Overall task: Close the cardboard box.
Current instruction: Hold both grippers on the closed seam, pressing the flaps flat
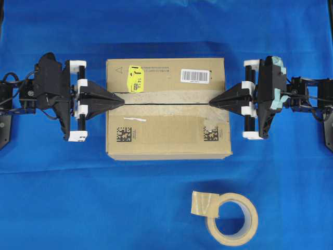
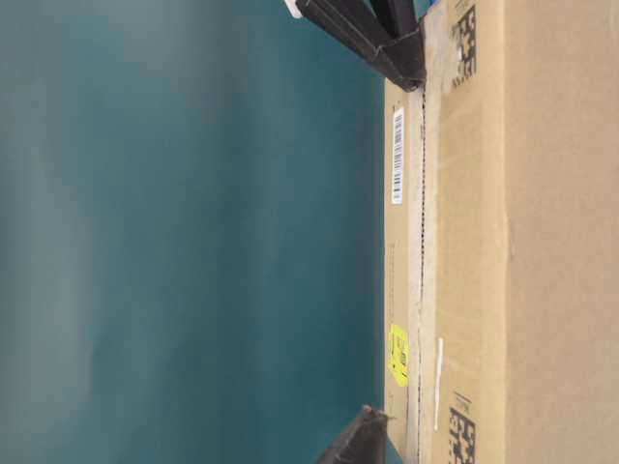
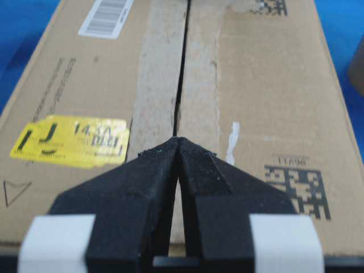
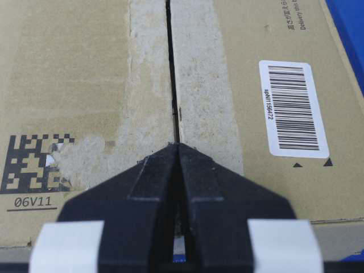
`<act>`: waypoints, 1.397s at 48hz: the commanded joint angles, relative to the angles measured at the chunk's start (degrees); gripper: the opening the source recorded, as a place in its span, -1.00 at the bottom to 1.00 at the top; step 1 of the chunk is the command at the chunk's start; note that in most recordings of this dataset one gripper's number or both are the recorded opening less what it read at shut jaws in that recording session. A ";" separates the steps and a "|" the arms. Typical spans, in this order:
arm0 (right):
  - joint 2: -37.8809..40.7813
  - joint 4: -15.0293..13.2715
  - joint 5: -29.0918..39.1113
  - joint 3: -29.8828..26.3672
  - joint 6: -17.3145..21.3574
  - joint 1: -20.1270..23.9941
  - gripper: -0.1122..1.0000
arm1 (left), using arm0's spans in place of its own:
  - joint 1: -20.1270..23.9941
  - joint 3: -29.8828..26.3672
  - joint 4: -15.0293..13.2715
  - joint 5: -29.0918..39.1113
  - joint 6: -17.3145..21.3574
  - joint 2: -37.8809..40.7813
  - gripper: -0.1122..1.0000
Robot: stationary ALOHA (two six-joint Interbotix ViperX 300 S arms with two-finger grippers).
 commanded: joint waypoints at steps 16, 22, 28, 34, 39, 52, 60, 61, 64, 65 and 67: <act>-0.18 0.18 -0.79 -0.35 0.00 -0.70 -0.79 | -0.26 0.35 -0.18 -1.49 -0.09 2.29 -0.79; -0.18 0.18 -0.79 -0.35 0.00 -0.70 -0.79 | -0.26 0.35 -0.26 -1.49 -0.09 2.81 -0.79; -0.18 0.18 -0.79 -0.35 0.00 -0.70 -0.79 | -0.26 0.44 -0.26 -1.41 -0.09 2.90 -0.79; -0.09 0.18 -0.88 -0.35 0.00 -0.70 -0.79 | -0.26 0.44 -0.35 -1.49 -0.09 2.90 -0.79; -0.18 0.18 -0.79 -0.35 0.00 -0.70 -0.79 | -0.26 0.44 -0.35 -1.49 -0.09 2.90 -0.79; -0.18 0.18 -0.79 -0.35 0.00 -0.70 -0.79 | -0.26 0.35 -0.35 -1.49 -0.09 2.90 -0.79; -0.18 0.18 -0.79 -0.35 0.00 -0.70 -0.79 | -0.26 0.26 -0.35 -1.49 -0.09 2.90 -0.79; -0.18 0.18 -0.79 -0.35 0.00 -0.70 -0.79 | -0.26 0.26 -0.35 -1.49 -0.09 2.90 -0.79; -0.18 0.18 -0.79 -0.35 0.00 -0.70 -0.79 | -0.26 0.26 -0.35 -1.49 -0.09 2.99 -0.79; -0.18 0.18 -0.79 -0.35 0.00 -0.70 -0.79 | -0.26 0.26 -0.35 -1.49 -0.09 2.90 -0.79; -0.18 0.18 -0.79 -0.35 0.00 -0.70 -0.79 | -0.26 0.26 -0.35 -1.49 -0.09 2.90 -0.79</act>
